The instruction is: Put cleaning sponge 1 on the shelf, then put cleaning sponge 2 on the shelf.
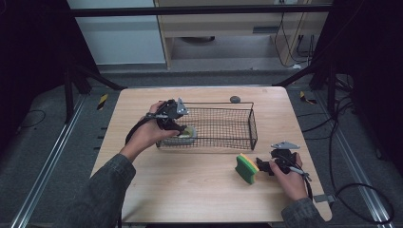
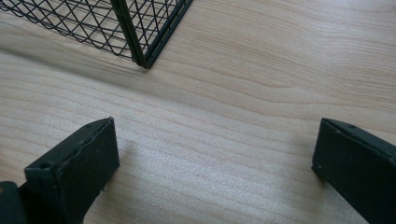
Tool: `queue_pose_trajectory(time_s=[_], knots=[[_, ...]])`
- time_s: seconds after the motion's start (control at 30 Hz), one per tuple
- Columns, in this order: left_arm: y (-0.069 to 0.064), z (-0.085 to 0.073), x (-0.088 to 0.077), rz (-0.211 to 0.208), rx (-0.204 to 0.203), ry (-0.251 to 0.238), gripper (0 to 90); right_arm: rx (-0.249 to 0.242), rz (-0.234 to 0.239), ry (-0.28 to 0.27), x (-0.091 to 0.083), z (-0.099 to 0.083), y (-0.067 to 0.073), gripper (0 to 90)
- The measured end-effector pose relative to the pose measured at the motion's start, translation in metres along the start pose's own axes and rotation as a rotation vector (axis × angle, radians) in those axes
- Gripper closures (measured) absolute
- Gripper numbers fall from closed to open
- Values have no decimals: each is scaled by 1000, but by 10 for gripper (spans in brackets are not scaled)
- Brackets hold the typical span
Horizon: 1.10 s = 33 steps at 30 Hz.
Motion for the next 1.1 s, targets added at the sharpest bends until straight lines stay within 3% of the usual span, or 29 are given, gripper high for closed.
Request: queue_pose_trajectory(time_s=[0.03,0.07,0.17,0.3,0.4,0.53,0.6,0.67,0.7,0.77,0.8,0.87,1.03,1.1], knots=[[0,0,0,0,0,0,166,0,0,0,0,0,0,7],[-2,-1,-5,8,-37,-29,139,0,0,0,0,0,0,7],[-5,-5,-9,8,-72,-47,71,0,0,0,0,0,0,7],[-12,-16,-23,9,-138,-142,46,-3,2,3,0,0,0,9],[-17,-23,-31,21,-159,-175,36,-14,12,20,-2,0,-1,20],[-33,-47,-41,33,-223,-243,34,-37,21,47,-5,2,-4,79],[-44,-69,-41,58,-272,-266,33,-57,20,49,-11,1,-6,99],[-47,-77,-39,50,-288,-265,33,-59,17,46,-13,1,-6,106],[-52,-88,-34,27,-313,-264,33,-58,19,48,-17,0,-6,109],[-59,-111,-20,12,-333,-219,37,-95,26,76,-29,-3,-3,119],[-59,-111,-20,12,-333,-219,38,-95,26,76,-29,-3,-3,119],[-63,-126,-8,-5,-360,-192,39,-114,43,106,-39,-4,1,140],[-64,-137,8,-13,-383,-162,40,-168,34,159,-53,-11,7,153],[-64,-143,15,-23,-392,-136,40,-191,53,192,-63,-15,11,159]])
Point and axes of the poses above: each handheld gripper's, and its own axes: x roughly forward along the jaws, z roughly out of its top, y roughly to its left, the point moved 4 cm from there along x, roughly forward along the jaws, and after that the axes turned 12 degrees about -z, right-handed, at the moved point
